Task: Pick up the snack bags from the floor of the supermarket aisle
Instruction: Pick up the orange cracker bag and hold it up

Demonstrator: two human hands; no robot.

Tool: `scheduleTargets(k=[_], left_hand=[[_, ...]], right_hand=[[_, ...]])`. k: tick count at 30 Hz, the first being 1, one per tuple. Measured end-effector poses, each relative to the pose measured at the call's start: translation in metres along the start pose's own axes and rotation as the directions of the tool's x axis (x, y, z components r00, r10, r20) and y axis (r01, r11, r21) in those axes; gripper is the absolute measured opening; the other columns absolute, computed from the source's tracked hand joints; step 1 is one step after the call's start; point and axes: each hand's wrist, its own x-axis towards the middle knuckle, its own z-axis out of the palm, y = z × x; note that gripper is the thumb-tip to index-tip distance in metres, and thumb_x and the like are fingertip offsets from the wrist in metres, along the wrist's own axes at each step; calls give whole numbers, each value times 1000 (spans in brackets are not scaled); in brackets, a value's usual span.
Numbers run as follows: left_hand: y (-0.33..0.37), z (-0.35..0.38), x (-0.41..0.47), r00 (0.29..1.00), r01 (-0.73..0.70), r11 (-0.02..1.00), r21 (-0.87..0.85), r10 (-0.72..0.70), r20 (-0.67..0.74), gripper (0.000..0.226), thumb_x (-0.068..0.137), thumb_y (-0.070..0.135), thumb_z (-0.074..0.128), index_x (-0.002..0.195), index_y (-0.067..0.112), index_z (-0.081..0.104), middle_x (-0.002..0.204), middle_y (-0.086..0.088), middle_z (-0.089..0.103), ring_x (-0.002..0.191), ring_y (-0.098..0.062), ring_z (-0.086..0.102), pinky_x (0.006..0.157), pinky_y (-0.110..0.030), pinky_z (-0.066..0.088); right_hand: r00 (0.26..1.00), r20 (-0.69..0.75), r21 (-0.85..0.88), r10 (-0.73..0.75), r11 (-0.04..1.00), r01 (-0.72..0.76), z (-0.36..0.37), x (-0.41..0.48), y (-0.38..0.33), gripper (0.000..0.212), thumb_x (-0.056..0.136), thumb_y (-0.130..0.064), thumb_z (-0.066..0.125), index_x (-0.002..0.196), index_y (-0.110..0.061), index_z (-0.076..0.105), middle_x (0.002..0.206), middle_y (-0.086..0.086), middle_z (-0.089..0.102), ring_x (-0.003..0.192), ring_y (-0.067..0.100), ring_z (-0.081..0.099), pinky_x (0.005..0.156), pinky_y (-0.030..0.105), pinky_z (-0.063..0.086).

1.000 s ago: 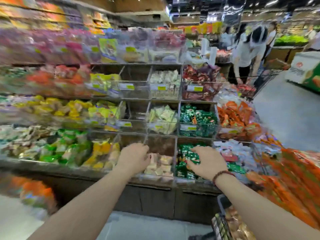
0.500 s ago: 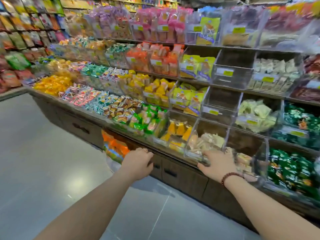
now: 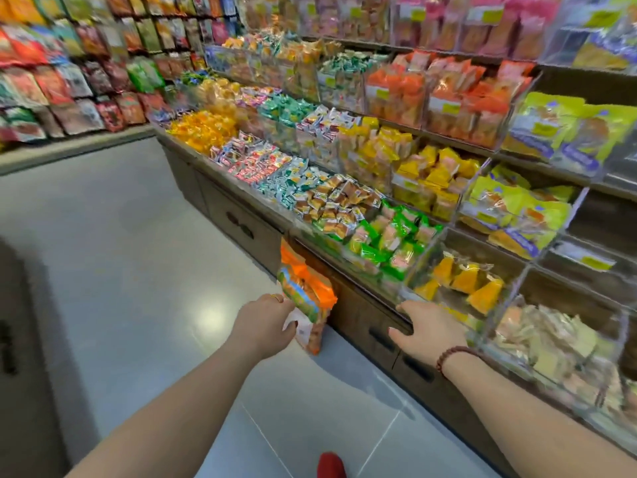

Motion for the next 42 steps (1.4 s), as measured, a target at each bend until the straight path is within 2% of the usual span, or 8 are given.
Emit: scheduleTargets(k=[8, 16, 22, 27, 30, 33, 37, 42], left_hand=[[-97, 3, 113, 997, 38, 995, 93, -44, 61, 36, 92, 43, 43, 118, 22, 58, 111, 0, 61, 109, -21, 55, 76, -32, 47], [-173, 29, 199, 989, 44, 998, 51, -51, 136, 40, 93, 45, 43, 123, 22, 54, 115, 1, 59, 113, -19, 52, 79, -31, 47], [-243, 75, 276, 971, -64, 998, 6, 60, 233, 41, 93, 46, 44, 126, 23, 53, 116, 3, 58, 114, -17, 52, 81, -32, 46], [-299, 116, 346, 889, -301, 954, -1, 281, 362, 43, 92, 46, 46, 126, 22, 53, 115, 0, 58, 114, -20, 51, 82, -36, 49], [-320, 141, 378, 830, -397, 917, -38, 377, 411, 43, 91, 46, 48, 126, 22, 53, 117, -1, 57, 115, -20, 50, 83, -35, 49], [-336, 179, 401, 803, -346, 933, -96, 347, 484, 46, 89, 47, 51, 129, 24, 52, 123, 0, 55, 121, -18, 48, 89, -36, 49], [-346, 248, 414, 821, -82, 946, -313, 242, 517, 61, 82, 47, 65, 135, 22, 48, 133, -1, 53, 123, -19, 49, 95, -34, 46], [-366, 371, 420, 812, 373, 668, -644, 101, 575, 109, 65, 32, 87, 150, 16, 21, 151, -3, 29, 133, -20, 38, 104, -36, 40]], right_hand=[[993, 120, 89, -17, 996, 6, 43, 155, -46, 46, 84, -53, 52, 124, -29, 54, 127, -2, 60, 116, 22, 54, 93, 35, 48], [982, 186, 138, 21, 989, -47, 66, 258, -90, 39, 81, -49, 56, 111, -25, 61, 115, -3, 66, 108, 21, 60, 88, 34, 50], [954, 236, 174, 183, 958, -227, 115, 320, -124, 32, 80, -48, 55, 103, -26, 61, 106, -3, 66, 101, 22, 60, 80, 34, 51], [849, 324, 202, 417, 847, -492, 170, 350, -153, 30, 82, -51, 55, 102, -29, 60, 108, 1, 65, 104, 25, 57, 79, 36, 51], [765, 367, 262, 529, 731, -630, 204, 358, -166, 40, 85, -51, 56, 114, -24, 58, 116, 4, 63, 108, 26, 55, 82, 37, 50], [663, 423, 384, 618, 540, -749, 231, 361, -182, 39, 87, -42, 61, 116, -16, 58, 117, 11, 63, 107, 30, 58, 80, 35, 47], [551, 420, 534, 721, 294, -792, 288, 362, -191, 38, 84, -38, 68, 113, -13, 61, 110, 9, 64, 106, 30, 59, 82, 34, 47], [398, 444, 699, 803, -32, -715, 411, 376, -180, 62, 78, -23, 76, 130, -6, 48, 130, 14, 53, 116, 29, 53, 96, 38, 45]])
